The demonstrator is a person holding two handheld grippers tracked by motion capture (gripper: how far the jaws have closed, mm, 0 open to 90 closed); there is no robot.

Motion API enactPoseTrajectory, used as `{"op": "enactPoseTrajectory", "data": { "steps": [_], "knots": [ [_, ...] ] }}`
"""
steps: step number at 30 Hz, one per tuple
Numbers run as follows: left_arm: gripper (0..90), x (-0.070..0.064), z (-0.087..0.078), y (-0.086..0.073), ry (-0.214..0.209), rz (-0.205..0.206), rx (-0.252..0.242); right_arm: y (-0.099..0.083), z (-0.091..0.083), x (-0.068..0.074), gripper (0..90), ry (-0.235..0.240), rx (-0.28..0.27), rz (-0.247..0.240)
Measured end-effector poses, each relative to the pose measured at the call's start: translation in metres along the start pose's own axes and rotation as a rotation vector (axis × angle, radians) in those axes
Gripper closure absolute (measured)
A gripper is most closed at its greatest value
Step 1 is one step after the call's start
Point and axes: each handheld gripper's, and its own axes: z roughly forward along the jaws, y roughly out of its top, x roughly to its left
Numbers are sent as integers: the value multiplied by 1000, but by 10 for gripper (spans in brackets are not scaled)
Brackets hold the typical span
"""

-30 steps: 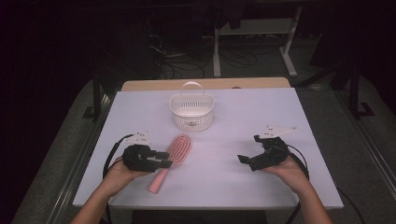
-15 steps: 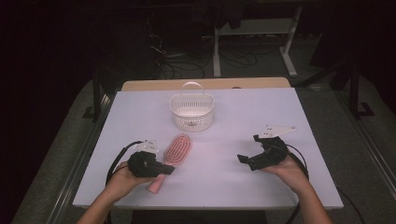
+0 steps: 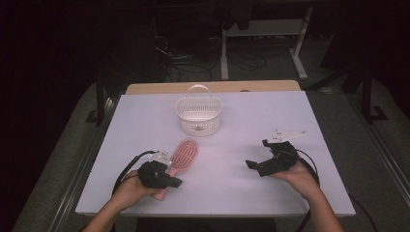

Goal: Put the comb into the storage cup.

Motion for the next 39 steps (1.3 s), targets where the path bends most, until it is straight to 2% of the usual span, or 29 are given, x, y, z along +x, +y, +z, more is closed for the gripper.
{"op": "enactPoseTrajectory", "data": {
  "steps": [6, 16, 28, 39],
  "knots": [
    [900, 3, 1, -2, 24, -10, 39, 0, 0, 0, 0, 0, -1, -2],
    [900, 6, -2, -4, 20, -16, 52, 0, 0, 0, 0, 1, 1, 0],
    [900, 16, -10, -10, 63, -32, 54, 0, 1, 0, 0, -3, 5, -3],
    [900, 29, -22, -17, 98, -69, 40, 0, 0, 0, 0, -3, 5, -3]
  ]
}}
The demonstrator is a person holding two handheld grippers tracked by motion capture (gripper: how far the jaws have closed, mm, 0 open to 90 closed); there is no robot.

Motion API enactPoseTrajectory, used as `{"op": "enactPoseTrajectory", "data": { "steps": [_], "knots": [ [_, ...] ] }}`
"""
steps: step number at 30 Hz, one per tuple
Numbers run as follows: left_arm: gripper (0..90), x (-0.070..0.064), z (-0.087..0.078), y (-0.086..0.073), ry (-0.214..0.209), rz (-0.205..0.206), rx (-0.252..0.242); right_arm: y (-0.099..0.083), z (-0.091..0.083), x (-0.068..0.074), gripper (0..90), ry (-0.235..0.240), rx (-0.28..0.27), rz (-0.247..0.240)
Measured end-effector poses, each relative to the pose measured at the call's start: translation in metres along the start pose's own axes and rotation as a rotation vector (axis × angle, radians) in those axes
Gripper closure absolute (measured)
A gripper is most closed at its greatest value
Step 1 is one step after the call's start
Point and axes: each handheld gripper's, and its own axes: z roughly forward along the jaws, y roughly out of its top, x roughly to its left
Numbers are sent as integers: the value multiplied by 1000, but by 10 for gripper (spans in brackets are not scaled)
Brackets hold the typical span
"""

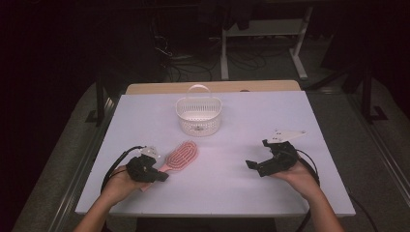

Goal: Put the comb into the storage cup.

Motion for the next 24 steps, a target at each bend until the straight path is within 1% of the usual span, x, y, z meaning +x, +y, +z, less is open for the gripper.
{"op": "enactPoseTrajectory", "data": {
  "steps": [5, 6, 7, 9, 12, 14, 15, 21, 24],
  "knots": [
    [900, 5, -5, -2, 12, -19, -19, 0, 0, 0, 0, 1, 0, -1],
    [900, 7, -6, -3, 19, -17, -15, 0, 0, 0, 0, 0, 0, 0],
    [900, 9, -7, -4, 21, -27, -20, 0, 0, 0, 0, 0, 0, 0],
    [900, 12, -9, -6, 22, -29, -22, 0, 0, 0, 0, 1, 0, -1],
    [900, 16, -11, -8, 38, -46, -29, 0, 0, 0, 0, 1, 0, -1],
    [900, 17, -12, -8, 43, -44, -29, 0, 0, 0, 0, 1, 0, -1],
    [900, 20, -14, -10, 50, -55, -32, 0, 0, 0, 0, 1, -1, -2],
    [900, 29, -19, -15, 82, -69, -35, 0, 0, 0, 0, 1, -1, -3],
    [900, 32, -20, -17, 88, -83, -45, 0, 0, 0, 0, 2, 0, -3]
  ]
}}
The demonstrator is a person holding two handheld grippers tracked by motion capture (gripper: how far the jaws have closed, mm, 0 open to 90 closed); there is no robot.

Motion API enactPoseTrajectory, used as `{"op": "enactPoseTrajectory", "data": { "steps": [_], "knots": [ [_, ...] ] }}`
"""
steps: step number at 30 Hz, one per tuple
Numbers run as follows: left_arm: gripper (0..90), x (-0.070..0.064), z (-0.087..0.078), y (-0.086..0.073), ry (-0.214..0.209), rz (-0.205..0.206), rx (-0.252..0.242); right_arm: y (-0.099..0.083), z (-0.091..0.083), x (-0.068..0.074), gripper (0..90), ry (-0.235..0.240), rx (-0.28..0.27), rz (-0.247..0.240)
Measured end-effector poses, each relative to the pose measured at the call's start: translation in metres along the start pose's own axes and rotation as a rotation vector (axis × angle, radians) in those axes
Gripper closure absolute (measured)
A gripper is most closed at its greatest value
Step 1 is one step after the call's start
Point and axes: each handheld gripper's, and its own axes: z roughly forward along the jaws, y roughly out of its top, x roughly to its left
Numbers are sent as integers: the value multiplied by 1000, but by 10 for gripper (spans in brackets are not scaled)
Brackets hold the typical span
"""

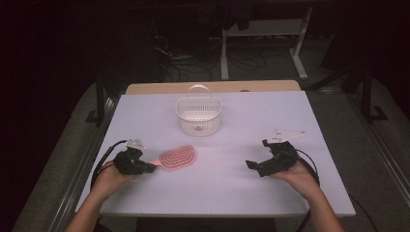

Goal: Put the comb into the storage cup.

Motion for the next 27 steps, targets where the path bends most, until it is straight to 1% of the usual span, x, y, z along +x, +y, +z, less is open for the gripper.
{"op": "enactPoseTrajectory", "data": {
  "steps": [4, 6, 8, 10, 11, 15, 17, 20, 23, 25, 27],
  "knots": [
    [900, 1, -2, 0, -8, -2, -10, 0, 0, 0, 0, 1, 0, -3],
    [900, 0, -4, 0, -25, -7, -30, 0, 0, 0, 0, 2, 1, -4],
    [893, 0, -8, 2, -43, -8, -64, 0, 0, 0, 0, 3, 0, -5],
    [858, -1, -12, 3, -70, -4, -106, 0, 0, 0, 0, 4, -1, -3],
    [838, -1, -13, 5, -77, 3, -125, 0, 0, 0, 0, 4, -2, -3],
    [748, -6, -19, 11, -94, 24, -186, 0, 0, 0, 0, 6, -5, -3],
    [697, -8, -21, 14, -112, 34, -227, 0, 0, 1, 0, 8, -4, -4],
    [630, -12, -24, 19, -118, 54, -280, 1, 1, 1, 0, 11, -4, -5],
    [566, -13, -27, 22, -137, 67, -333, 1, 1, 1, 0, 16, -1, -3],
    [509, -13, -27, 24, -155, 72, -352, 1, 1, 2, 0, 20, -1, -4],
    [456, -14, -27, 25, -158, 80, -365, 1, 1, 2, 0, 23, -2, -5]
  ]
}}
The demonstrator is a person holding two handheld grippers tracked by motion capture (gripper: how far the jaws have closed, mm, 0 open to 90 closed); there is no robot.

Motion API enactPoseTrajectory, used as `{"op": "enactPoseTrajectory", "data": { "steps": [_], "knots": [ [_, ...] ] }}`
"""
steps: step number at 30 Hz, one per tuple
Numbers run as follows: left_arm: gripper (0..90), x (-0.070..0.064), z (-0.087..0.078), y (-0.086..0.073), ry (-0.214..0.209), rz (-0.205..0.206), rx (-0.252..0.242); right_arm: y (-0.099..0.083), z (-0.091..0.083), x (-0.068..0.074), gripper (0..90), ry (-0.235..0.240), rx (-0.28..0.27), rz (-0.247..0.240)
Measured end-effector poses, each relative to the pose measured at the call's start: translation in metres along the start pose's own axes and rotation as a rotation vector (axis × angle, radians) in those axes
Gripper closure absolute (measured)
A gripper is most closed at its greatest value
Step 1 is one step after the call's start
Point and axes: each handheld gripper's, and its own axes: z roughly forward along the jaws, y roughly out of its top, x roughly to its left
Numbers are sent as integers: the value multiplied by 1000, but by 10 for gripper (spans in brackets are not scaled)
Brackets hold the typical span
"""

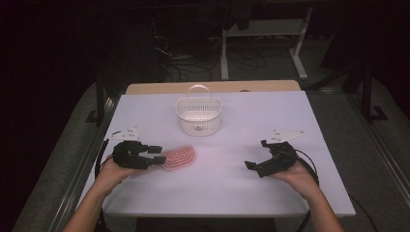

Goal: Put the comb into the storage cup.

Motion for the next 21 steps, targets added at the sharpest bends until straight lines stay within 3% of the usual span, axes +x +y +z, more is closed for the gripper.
{"op": "enactPoseTrajectory", "data": {
  "steps": [3, 10, 16, 21],
  "knots": [
    [389, -2, 1, 1, -5, 20, -6, 0, 0, 0, 0, 4, 1, -2],
    [160, -2, 5, 3, 4, 25, -34, 2, -2, 1, 0, 7, -5, -7],
    [18, -3, 6, 3, 12, 35, -56, 3, -3, 1, 0, 7, -12, -6],
    [0, -3, 7, 2, 9, 41, -68, 3, -3, 1, 0, 5, -11, -8]
  ]
}}
